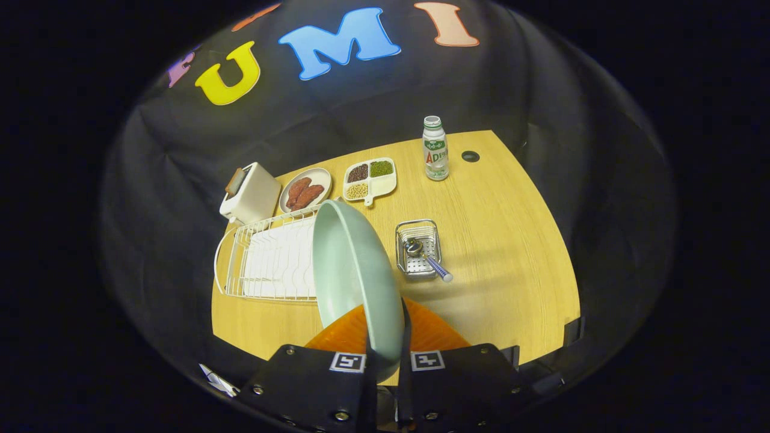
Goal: Take the plate from the dish rack, then take the spoon from the basket and place it into the plate.
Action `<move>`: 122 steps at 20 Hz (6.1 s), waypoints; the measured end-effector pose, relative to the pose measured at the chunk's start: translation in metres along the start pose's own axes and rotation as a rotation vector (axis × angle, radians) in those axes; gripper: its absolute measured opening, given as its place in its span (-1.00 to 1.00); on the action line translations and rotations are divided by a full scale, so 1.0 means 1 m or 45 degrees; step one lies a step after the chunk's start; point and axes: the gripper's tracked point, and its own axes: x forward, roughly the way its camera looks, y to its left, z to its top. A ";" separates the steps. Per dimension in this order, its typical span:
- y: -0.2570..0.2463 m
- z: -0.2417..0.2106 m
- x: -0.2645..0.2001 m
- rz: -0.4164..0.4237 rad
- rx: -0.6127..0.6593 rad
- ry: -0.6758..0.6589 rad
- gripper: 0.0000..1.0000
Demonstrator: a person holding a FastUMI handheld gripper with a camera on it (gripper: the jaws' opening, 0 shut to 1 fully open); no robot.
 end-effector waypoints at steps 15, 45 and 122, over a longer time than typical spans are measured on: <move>-0.022 -0.122 0.065 0.190 0.168 0.118 -0.74; -0.046 -0.130 0.113 0.254 -0.065 -0.050 -0.12; -0.012 0.032 -0.063 0.002 -0.511 -1.131 -0.90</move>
